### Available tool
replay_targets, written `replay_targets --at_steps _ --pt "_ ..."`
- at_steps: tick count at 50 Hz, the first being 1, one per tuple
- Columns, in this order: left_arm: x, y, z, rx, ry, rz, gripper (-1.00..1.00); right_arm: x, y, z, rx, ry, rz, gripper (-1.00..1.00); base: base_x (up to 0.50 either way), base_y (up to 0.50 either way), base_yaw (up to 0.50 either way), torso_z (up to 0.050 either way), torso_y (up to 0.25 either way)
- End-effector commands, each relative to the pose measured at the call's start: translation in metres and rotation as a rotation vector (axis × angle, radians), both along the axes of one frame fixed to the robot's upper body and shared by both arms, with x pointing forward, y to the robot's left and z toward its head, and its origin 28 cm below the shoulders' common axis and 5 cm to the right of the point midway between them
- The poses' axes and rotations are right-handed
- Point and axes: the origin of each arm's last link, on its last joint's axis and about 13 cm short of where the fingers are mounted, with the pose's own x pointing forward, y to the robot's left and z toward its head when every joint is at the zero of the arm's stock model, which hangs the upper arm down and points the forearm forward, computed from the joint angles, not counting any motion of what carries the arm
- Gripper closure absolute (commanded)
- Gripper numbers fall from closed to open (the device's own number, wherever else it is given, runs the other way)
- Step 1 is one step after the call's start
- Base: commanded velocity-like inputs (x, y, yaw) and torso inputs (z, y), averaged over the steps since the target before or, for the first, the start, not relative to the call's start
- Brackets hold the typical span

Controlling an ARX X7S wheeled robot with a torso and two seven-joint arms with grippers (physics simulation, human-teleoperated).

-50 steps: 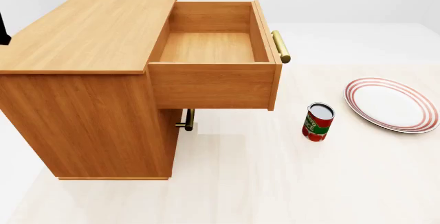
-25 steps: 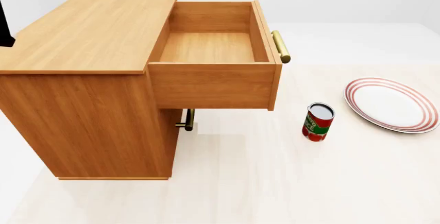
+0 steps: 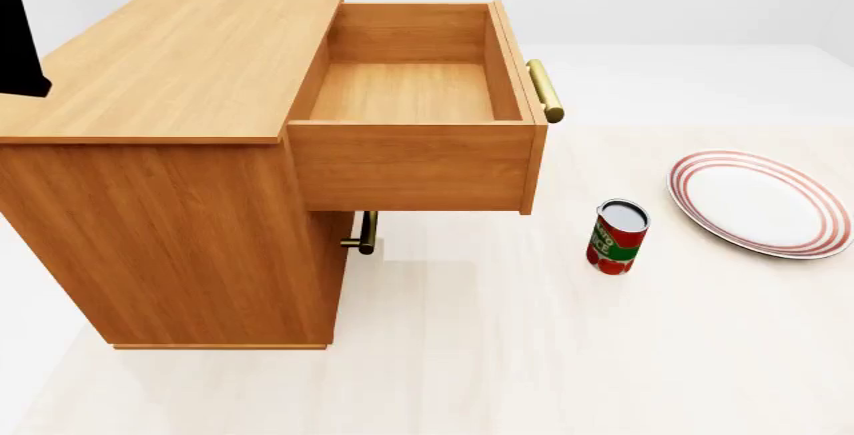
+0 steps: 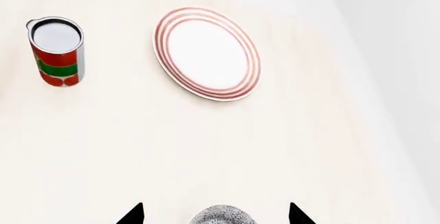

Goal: Put the bowl in the top drawer of the cabinet.

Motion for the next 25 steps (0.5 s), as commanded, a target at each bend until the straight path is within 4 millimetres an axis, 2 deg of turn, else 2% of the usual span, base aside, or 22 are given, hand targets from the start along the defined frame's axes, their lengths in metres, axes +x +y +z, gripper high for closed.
replay_targets --at_steps 1,11,25 --pt "0.0 0.0 -0.001 -0.001 0.007 -0.002 -1.0 -0.01 -0.011 -0.01 0.056 0.093 -0.067 -1.0 0.0 0.0 0.0 0.0 0.0" --pt "0.0 0.0 -0.001 -0.005 0.01 -0.004 -1.0 -0.011 -0.015 -0.019 0.09 0.173 -0.113 -1.0 0.0 0.0 0.0 0.0 0.0" --pt "0.001 0.0 -0.002 -0.005 0.01 -0.005 -1.0 0.005 -0.014 -0.057 0.122 0.22 -0.135 -1.0 0.0 0.0 0.0 0.0 0.0"
